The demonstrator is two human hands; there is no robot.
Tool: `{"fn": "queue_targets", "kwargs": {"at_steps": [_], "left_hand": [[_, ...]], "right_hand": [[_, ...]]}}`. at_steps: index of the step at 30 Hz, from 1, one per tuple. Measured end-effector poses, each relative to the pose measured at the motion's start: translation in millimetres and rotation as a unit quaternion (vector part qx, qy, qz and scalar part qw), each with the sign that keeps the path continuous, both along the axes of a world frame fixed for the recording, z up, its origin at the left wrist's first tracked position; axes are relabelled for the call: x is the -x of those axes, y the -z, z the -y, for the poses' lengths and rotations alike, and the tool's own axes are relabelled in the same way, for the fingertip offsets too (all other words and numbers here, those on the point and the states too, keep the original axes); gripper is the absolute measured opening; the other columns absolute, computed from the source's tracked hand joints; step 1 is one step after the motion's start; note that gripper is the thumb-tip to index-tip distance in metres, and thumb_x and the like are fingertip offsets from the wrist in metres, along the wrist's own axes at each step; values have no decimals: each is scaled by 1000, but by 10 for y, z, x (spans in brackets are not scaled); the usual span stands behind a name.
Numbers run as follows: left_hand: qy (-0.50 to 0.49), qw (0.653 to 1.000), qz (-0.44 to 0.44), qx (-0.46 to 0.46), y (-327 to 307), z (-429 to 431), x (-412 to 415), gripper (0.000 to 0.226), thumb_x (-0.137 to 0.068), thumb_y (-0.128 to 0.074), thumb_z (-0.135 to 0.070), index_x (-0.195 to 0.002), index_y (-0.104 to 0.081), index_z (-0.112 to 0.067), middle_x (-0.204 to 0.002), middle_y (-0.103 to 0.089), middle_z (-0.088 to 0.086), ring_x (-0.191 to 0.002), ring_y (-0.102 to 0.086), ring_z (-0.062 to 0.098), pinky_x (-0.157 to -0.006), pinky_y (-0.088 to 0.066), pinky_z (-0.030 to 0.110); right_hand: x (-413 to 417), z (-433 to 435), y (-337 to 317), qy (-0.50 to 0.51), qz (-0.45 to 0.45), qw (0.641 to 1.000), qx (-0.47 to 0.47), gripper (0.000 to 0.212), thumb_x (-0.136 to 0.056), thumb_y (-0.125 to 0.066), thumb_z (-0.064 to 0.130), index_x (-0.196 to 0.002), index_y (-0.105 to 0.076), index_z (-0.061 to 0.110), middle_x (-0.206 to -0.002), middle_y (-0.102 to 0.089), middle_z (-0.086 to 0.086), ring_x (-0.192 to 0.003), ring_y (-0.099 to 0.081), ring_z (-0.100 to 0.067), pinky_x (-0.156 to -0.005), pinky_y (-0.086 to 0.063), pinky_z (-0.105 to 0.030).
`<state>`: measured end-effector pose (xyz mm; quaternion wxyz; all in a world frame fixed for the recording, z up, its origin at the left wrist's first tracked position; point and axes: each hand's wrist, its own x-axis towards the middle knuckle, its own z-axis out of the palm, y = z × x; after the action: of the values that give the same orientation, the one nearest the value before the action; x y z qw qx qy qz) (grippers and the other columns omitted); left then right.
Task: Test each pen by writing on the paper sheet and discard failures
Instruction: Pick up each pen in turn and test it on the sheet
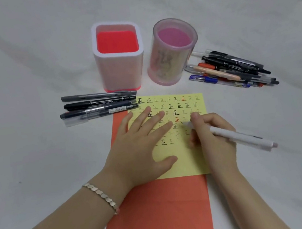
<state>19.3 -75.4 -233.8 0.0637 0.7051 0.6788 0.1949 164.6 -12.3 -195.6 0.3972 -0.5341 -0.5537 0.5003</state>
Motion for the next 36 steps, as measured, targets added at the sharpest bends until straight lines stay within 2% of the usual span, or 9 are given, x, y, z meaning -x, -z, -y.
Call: {"fn": "queue_targets", "kwargs": {"at_steps": [3,5,8,10,15,20,23,26,36], "left_hand": [[-1,1000,11,-6,15,-2,5,69,-69,-46,-67,-127,-55,-31,-140,-47,-6,-135,-35,20,-108,-18,48],[-3,1000,13,-7,18,-7,5,69,-69,-46,-68,-126,-55,-32,-140,-47,-6,-135,-35,19,-108,-18,47],[-9,1000,16,-8,16,-19,-1,68,-68,-45,-69,-124,-57,-32,-139,-48,-6,-134,-36,19,-108,-18,46],[-11,1000,19,-10,9,-22,-5,68,-67,-46,-68,-123,-58,-32,-138,-49,-6,-134,-36,18,-108,-18,46],[-11,1000,22,-11,-2,-22,-11,68,-67,-46,-68,-122,-59,-31,-137,-50,-5,-133,-37,18,-108,-19,46],[-11,999,28,-18,2,-20,-11,67,-67,-47,-67,-122,-60,-30,-136,-51,-5,-132,-39,20,-108,-20,47],[-12,999,26,-16,2,-22,-14,68,-67,-47,-67,-122,-59,-30,-136,-51,-5,-132,-39,20,-108,-20,46],[-14,999,27,-14,-2,-24,-12,68,-67,-47,-67,-123,-59,-30,-137,-50,-5,-133,-39,20,-108,-20,47],[-13,1000,23,-13,-9,-26,-13,68,-67,-46,-68,-122,-59,-30,-137,-50,-5,-132,-39,19,-108,-19,45]], "right_hand": [[63,2,68,56,27,998,-24,35,-82,-68,23,-54,-50,12,-41,-49,-3,-41,-45,-11,-48,-38,-14],[83,-1,115,94,48,994,-42,43,-78,-72,22,-49,-42,13,-45,-49,-16,-45,-45,-15,-50,-38,-19],[83,5,181,107,74,991,-45,42,-72,-63,23,-43,-34,15,-45,-42,-18,-46,-41,-18,-49,-35,-24],[77,10,197,100,86,990,-46,33,-69,-55,21,-43,-36,16,-43,-38,-12,-46,-39,-16,-48,-31,-21],[82,16,213,87,92,990,-64,34,-67,-54,18,-45,-30,11,-41,-36,0,-42,-33,-7,-46,-28,-13],[101,18,218,69,99,991,-66,34,-67,-55,18,-49,-32,1,-46,-37,-11,-46,-35,-8,-47,-29,-14],[107,21,213,58,103,991,-66,35,-68,-56,18,-51,-34,-4,-50,-40,-25,-46,-35,-10,-47,-30,-15],[106,24,213,51,112,990,-71,36,-69,-57,18,-52,-37,-7,-52,-44,-26,-47,-36,-11,-48,-31,-15],[81,-16,237,71,111,989,-73,33,-67,-55,19,-48,-34,2,-55,-52,-31,-48,-44,-21,-48,-32,-18]]}}
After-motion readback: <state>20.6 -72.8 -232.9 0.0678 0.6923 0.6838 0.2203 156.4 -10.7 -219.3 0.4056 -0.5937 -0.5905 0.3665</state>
